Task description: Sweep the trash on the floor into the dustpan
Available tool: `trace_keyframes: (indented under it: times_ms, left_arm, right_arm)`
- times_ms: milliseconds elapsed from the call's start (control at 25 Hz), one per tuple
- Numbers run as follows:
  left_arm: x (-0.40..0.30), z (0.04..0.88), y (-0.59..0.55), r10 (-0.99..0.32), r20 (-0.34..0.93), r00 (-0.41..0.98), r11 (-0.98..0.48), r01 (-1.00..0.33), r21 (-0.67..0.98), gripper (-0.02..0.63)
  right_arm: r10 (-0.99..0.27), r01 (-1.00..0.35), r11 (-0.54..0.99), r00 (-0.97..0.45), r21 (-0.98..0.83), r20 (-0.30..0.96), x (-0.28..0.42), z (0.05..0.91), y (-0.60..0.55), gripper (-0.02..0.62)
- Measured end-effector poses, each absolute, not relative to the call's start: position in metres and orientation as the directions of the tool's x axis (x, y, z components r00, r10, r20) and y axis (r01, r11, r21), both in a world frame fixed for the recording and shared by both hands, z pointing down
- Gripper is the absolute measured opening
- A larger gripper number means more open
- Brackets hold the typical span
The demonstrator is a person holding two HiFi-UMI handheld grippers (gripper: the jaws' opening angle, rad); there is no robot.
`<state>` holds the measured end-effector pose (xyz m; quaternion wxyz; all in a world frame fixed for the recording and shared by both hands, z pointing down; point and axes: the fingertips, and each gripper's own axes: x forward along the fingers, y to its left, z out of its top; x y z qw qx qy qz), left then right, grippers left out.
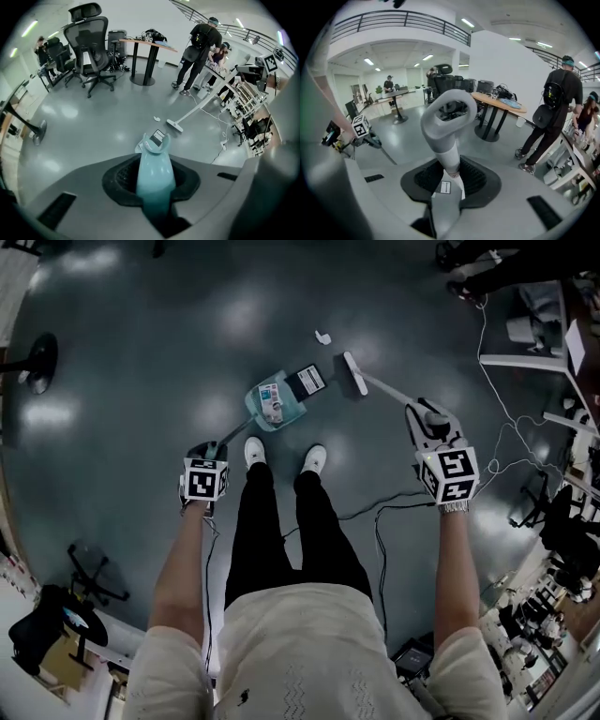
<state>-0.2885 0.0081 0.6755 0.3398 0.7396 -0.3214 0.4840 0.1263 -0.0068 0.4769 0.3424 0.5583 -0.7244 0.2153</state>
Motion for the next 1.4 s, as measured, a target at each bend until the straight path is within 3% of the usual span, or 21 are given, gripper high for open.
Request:
trace_keyframes:
  times_ms: [360, 840, 1000, 1400]
  left_arm:
    - [-0.291, 0.679, -0.028, -0.096, 0.935, 0.342, -0.642, -0.739, 0.204, 0.092]
    - [-0.297, 0.685, -0.025, -0.093, 0.923, 0.374, -0.667, -0.712, 0.221, 0.091]
    - [-0.3, 0.682, -0.024, -0.086, 0.924, 0.374, -0.639, -0.732, 0.237, 0.092]
    - [-0.307, 0.656, -0.029, -0.133, 0.919, 0.371, -0.527, -0.812, 0.251, 0.092]
  right_arm:
    - [-0.606, -0.93, 0.365, -0.279, -0.051, 0.745, -0.031, 0.494, 0.038, 0.126]
    - [-0.58, -0.888, 0.386, -0.443, -0.248, 0.683, -0.09, 0.454, 0.033, 0.129]
    - [-0.581, -0.896, 0.389, -0.419, -0.214, 0.698, -0.084, 0.444, 0.02, 0.127]
    - [-0.694, -0.94, 0.31, -0.326, -0.143, 0.642, 0.008, 0.367, -0.046, 0.115]
